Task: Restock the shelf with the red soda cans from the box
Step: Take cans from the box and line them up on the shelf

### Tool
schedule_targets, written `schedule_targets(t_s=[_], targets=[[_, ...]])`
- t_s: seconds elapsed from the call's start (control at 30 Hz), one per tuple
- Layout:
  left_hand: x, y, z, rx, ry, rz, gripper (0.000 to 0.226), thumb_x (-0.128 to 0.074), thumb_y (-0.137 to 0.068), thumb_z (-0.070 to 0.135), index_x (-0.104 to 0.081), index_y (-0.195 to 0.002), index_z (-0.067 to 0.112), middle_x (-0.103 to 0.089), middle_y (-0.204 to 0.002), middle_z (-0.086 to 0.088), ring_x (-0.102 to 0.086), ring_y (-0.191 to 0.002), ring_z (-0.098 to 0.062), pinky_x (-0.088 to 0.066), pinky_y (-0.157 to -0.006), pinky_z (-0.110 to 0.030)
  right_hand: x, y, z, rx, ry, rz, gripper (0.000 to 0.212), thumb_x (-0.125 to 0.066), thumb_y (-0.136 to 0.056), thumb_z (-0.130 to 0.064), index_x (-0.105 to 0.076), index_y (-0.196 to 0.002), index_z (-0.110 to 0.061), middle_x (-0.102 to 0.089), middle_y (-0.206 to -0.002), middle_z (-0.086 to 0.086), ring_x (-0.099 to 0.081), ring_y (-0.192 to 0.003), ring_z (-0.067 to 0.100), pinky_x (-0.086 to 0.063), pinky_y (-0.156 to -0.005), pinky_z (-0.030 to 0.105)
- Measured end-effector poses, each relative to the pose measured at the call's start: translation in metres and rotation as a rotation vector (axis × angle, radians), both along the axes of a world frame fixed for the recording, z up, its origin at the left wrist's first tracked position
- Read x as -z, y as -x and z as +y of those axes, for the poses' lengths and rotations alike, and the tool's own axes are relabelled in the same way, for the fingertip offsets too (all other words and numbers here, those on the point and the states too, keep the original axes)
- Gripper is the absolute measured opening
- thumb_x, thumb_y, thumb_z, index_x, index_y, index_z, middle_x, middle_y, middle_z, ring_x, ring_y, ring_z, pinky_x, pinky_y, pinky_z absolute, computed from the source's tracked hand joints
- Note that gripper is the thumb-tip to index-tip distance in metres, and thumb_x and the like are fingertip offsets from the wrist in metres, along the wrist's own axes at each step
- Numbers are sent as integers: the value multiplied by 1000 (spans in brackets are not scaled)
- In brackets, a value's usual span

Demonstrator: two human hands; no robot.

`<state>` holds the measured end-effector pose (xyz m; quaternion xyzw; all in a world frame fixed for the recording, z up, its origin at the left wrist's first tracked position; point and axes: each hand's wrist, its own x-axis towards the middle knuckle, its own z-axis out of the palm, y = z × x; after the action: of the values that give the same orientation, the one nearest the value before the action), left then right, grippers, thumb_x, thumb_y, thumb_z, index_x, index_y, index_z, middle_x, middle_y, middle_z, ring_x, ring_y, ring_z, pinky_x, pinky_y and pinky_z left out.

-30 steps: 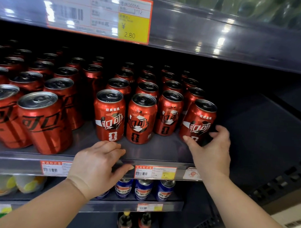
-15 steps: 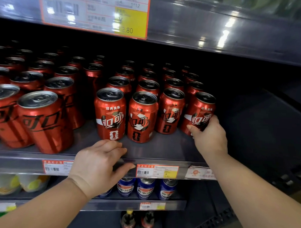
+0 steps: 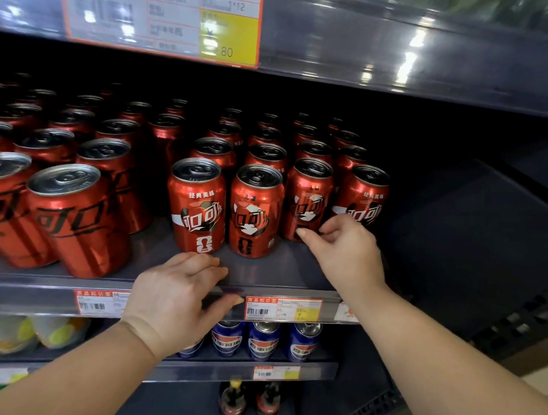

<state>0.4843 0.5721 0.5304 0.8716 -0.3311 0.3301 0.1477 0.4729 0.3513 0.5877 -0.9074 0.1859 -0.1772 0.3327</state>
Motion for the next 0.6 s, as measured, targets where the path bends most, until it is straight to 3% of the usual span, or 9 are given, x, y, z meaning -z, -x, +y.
schedule_targets(t_s=[0.23,0.4,0.47,0.6], targets=[[0,-1,0,-3,-5,11,71,-27,-91,61,-77,-79,12,-73,-83,1,-71,-73,-20,-56,-51,-27,-3,-17,9,79,135,77,59,-64,-76,-59,-50,-111,-12,-64,-107,7,-62,-100,31,-50,-73,35],[-1,0,0,-21,-31,29,60,-39,-87,58,-77,-79,12,-73,-83,1,-71,-74,-19,-57,-52,-27,5,-18,10,79,199,69,49,-57,-80,-61,-60,-103,-18,-69,-93,3,-65,-90,26,-48,-66,30],[-2,0,-1,-29,-36,41,50,-49,-78,54,-77,-79,12,-74,-82,0,-71,-73,-20,-57,-52,-27,7,-19,11,86,199,76,46,-56,-82,-60,-61,-101,-19,-69,-92,1,-65,-89,25,-43,-63,27],[-2,0,-1,-37,-40,48,47,-52,-75,52,-77,-78,12,-74,-81,0,-71,-73,-20,-57,-53,-26,7,-19,11,97,202,77,44,-55,-84,-58,-62,-102,-19,-69,-92,2,-65,-90,26,-40,-63,27]])
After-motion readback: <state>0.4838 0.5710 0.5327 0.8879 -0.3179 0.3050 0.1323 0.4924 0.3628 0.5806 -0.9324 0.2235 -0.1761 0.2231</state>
